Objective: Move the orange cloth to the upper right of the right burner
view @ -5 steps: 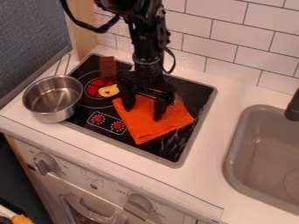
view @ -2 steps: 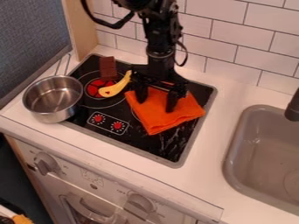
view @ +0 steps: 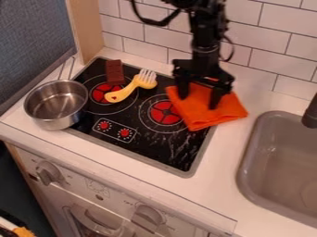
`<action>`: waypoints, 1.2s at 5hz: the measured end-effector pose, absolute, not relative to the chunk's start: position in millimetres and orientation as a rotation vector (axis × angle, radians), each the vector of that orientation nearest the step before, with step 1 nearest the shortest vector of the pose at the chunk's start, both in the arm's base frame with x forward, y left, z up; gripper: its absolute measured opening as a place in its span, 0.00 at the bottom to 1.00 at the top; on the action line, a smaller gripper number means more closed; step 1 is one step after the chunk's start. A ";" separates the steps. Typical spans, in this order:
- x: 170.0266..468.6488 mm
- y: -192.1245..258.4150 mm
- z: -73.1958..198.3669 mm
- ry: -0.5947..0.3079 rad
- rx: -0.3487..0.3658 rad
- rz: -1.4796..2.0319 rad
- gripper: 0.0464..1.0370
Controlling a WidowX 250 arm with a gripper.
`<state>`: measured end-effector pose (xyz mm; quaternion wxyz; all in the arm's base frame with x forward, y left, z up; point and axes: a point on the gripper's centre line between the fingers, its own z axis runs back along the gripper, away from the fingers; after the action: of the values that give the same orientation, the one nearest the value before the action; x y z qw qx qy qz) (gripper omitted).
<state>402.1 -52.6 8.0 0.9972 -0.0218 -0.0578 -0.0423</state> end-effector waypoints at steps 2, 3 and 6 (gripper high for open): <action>425.9 -86.5 8.2 -0.123 -0.080 -0.124 0.96; 422.0 -86.0 7.1 -0.117 -0.078 -0.116 0.96; 390.7 -83.4 19.7 -0.105 -0.102 -0.061 0.96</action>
<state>390.7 -83.4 19.7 0.9969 -0.0509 -0.0526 -0.0303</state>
